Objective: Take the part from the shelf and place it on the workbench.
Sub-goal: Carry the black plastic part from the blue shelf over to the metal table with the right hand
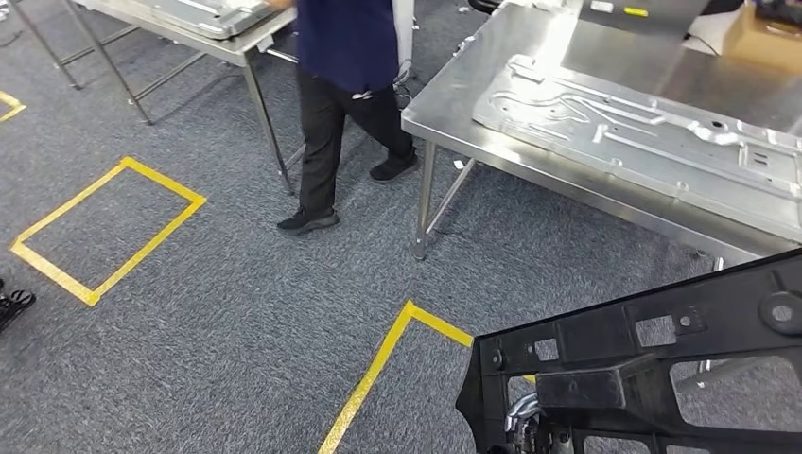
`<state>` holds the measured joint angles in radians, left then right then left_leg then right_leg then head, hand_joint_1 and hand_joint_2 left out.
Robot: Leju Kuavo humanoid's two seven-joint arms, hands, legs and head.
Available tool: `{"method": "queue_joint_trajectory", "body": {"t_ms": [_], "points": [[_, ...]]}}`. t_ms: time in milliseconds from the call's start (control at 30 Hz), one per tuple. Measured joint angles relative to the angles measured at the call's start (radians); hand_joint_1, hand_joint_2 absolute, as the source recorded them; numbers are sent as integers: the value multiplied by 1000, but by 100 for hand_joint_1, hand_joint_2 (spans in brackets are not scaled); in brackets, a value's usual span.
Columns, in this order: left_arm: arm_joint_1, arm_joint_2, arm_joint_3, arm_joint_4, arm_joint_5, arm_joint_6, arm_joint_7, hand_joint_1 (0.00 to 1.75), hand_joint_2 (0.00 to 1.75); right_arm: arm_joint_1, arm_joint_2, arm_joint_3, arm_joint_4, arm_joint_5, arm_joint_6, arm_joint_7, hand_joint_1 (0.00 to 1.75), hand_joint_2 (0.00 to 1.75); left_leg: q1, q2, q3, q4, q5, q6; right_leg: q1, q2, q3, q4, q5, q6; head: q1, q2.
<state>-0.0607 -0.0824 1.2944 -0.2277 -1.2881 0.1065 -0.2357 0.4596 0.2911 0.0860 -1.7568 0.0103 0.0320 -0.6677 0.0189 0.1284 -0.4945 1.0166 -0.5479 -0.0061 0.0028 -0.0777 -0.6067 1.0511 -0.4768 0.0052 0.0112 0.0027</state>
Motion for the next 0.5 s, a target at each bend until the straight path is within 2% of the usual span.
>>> {"method": "queue_joint_trajectory", "body": {"t_ms": [33,67,100,167,200,233,267,300,333,367,400,433,467,500], "points": [[-1,0,0,0,-1,0,0,0,175,2,1,0,-2,2,2,1,175,175,1,8,7,-4,-3,-6,-2,16,1,-3,0,-7,0,0],[-3,-1,0,0,-1,0,0,0,175,4,2,-1,-4,4,3,1,175,175,3,-1,12,-2,-9,-12,-4,29,4,-8,2,-13,0,0],[-4,-1,0,0,-2,0,0,0,175,6,4,-2,-5,8,4,2,175,175,5,-25,9,15,-22,-17,-7,43,8,-14,4,-19,-1,0],[-4,-2,0,0,-2,-1,0,0,175,7,8,-3,-7,13,5,4,175,175,7,-93,-38,117,-77,-20,-10,69,16,-20,5,-30,-1,0],[-1,-2,0,0,-2,-1,0,0,175,7,8,-3,-8,14,6,4,175,175,8,-111,-77,189,-107,-20,-8,83,18,-20,3,-35,-1,0],[2,-2,0,0,-2,-2,1,0,175,7,8,-4,-8,15,6,5,175,175,7,-119,-114,251,-124,-20,-6,100,21,-20,0,-38,-1,0],[4,-2,0,0,-2,-2,2,0,175,8,9,-5,-8,15,6,5,175,175,7,-121,-140,284,-121,-18,-4,117,26,-20,-2,-40,-1,0],[5,-2,0,0,-2,-2,2,0,175,8,9,-5,-8,15,6,6,175,175,6,-123,-149,279,-96,-15,-1,134,31,-19,-5,-41,-1,0],[4,-2,0,0,-2,-2,2,0,175,9,9,-5,-8,15,6,7,175,175,5,-128,-140,235,-54,-11,1,151,38,-19,-8,-40,-1,0],[4,-2,0,0,-2,-2,2,0,175,9,10,-6,-8,17,6,8,175,175,3,-144,-120,168,-5,-4,2,166,45,-19,-12,-39,-1,0],[4,-1,0,0,-2,-2,2,0,175,9,10,-6,-8,20,5,11,175,175,2,-168,-100,103,32,4,4,178,49,-17,-16,-36,-1,0],[4,-1,0,0,-2,-2,2,0,175,8,10,-6,-8,24,5,13,175,175,1,-189,-85,54,54,9,3,191,50,-16,-19,-32,-1,0],[3,-1,0,0,-2,-2,2,0,175,9,11,-6,-8,29,4,16,175,175,-1,-205,-77,27,61,14,1,201,49,-15,-21,-26,-1,0],[2,-1,0,0,-2,-2,3,0,175,9,11,-7,-9,34,3,17,175,175,-4,-209,-73,19,57,17,-2,210,46,-16,-22,-19,-1,0]]}}
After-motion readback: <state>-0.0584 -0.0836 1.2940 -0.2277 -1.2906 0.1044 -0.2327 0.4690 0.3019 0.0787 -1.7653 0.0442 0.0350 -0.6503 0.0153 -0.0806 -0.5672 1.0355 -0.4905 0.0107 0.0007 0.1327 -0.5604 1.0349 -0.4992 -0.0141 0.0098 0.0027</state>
